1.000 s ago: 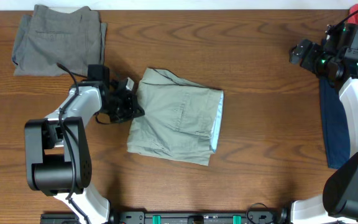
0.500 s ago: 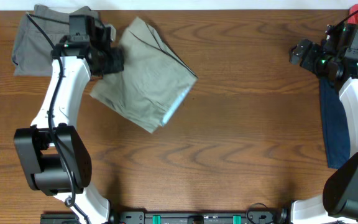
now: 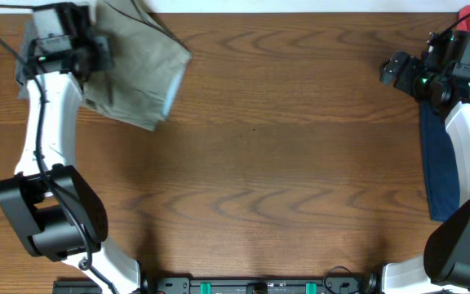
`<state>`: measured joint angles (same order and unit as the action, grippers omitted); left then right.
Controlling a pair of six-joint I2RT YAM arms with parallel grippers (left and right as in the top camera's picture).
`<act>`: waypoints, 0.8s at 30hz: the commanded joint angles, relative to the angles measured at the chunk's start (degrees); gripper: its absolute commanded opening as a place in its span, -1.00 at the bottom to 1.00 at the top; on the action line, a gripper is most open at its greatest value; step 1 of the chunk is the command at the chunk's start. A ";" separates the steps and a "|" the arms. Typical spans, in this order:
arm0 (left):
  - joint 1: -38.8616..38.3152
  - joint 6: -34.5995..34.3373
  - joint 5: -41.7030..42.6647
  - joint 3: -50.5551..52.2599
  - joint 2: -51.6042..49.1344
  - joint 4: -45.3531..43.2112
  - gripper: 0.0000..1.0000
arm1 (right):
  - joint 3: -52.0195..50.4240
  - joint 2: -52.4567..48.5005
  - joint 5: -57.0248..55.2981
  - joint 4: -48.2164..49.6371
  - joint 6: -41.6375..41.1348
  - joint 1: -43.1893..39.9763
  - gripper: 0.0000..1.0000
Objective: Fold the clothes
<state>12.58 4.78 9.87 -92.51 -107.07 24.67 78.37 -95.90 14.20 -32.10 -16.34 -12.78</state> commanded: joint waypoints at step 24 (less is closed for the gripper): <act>1.84 -4.02 -7.17 -5.05 0.28 -11.21 -0.88 | 0.33 -0.11 0.22 -0.02 -0.35 0.33 0.98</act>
<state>14.35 3.57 6.31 -93.41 -107.18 14.79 78.37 -95.90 14.20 -32.10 -16.34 -12.78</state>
